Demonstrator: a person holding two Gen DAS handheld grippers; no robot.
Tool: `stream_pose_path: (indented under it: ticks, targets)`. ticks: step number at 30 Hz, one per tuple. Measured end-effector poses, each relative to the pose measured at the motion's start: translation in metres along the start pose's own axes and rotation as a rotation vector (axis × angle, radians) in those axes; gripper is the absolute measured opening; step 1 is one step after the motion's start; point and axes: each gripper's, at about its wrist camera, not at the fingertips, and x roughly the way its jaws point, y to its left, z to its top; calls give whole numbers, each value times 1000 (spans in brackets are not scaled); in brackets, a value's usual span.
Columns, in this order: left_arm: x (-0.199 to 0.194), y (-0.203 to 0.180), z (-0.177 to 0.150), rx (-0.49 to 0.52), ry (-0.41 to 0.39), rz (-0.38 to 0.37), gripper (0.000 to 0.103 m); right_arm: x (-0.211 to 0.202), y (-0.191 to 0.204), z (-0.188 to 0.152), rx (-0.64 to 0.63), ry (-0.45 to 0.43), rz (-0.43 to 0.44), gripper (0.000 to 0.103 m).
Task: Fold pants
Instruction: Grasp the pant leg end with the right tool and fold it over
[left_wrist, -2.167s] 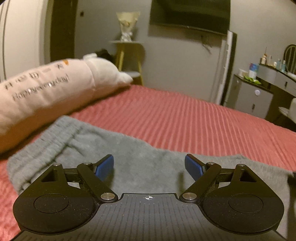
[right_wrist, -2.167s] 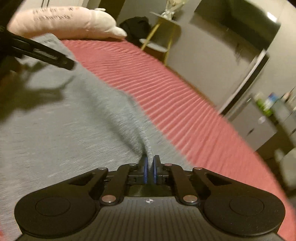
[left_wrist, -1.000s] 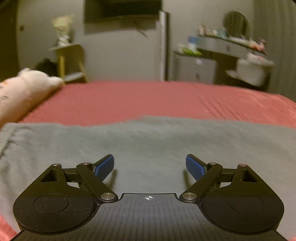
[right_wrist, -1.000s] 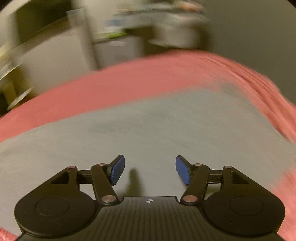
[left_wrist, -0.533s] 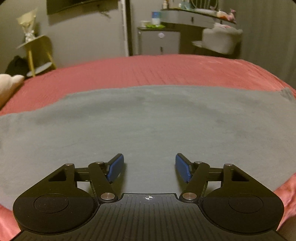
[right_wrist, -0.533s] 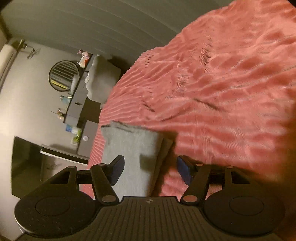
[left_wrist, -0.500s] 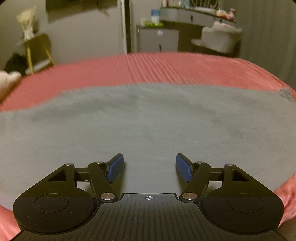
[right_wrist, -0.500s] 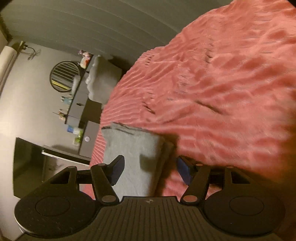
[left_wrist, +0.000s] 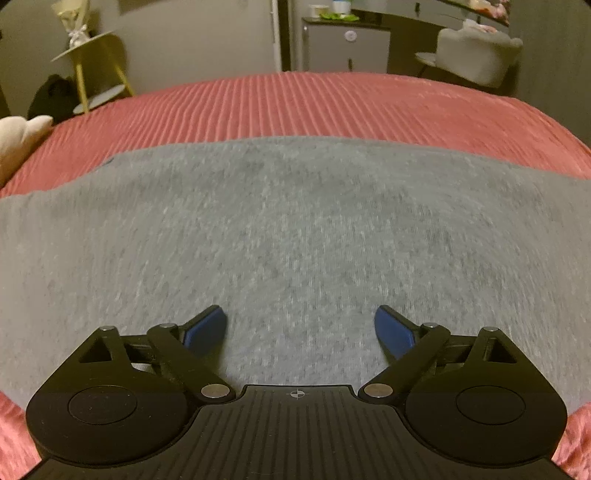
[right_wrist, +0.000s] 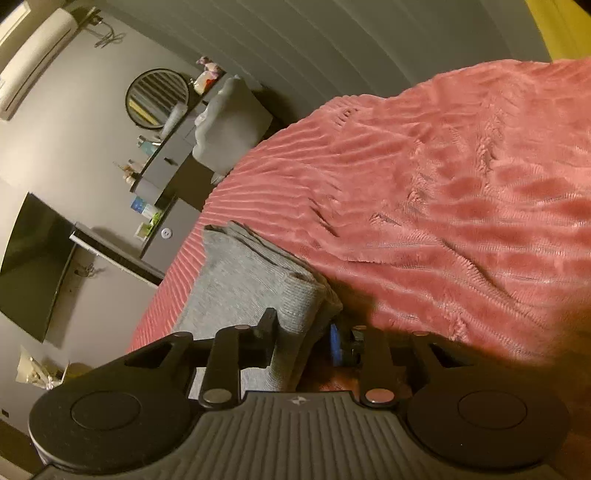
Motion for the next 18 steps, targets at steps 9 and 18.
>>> stream_pose_path:
  ticks: [9,18]
  targets:
    - [-5,7,0,10,13,-13,94,-15,50,-2,-172,-63,-71,15]
    - [-20,30,-9,24,3,-27,94,-21,61,-6,-166,-68,-116,14]
